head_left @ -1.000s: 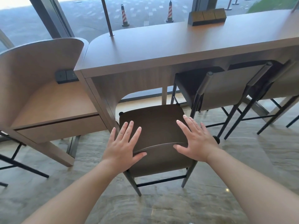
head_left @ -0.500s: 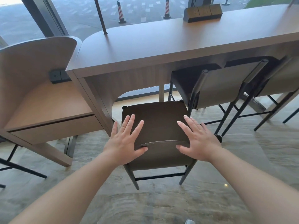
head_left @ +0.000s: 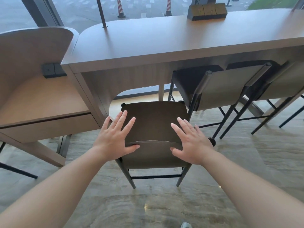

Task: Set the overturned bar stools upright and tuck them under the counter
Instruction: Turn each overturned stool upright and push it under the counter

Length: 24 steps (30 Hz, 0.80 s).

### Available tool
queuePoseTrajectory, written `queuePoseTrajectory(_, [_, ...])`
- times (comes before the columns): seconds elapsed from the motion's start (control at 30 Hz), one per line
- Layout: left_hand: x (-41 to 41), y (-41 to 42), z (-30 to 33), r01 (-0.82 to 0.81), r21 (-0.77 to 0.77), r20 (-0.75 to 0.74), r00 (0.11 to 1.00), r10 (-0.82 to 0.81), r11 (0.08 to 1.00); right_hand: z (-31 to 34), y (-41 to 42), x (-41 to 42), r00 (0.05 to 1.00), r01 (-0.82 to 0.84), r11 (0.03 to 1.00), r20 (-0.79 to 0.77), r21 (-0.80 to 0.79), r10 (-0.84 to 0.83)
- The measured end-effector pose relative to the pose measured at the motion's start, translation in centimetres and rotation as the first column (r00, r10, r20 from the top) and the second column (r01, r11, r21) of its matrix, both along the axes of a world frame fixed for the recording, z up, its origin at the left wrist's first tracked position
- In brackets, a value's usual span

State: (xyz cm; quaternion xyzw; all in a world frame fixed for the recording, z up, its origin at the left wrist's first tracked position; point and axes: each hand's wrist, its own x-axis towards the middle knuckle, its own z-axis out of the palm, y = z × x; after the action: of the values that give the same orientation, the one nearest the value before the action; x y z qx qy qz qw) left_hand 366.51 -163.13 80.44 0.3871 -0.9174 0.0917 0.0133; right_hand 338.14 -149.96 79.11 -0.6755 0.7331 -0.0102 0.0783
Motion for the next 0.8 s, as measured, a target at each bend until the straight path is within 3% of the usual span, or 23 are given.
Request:
queuePoseTrajectory(0.33, [0.4,-2.6,0.1,-0.001,-0.023,-0.011,1.0,0.0,1.0,-0.2,-1.5,0.8,1.0,0.002,1.0,-0.025,-0.032,-0.003])
queuePoseTrajectory(0.8, [0.5,-7.9,0.2,0.015,-0.012,0.11,0.994,-0.013,1.0,-1.0,-4.8,1.7,0.995,-0.03,0.993,-0.093,-0.116,0.019])
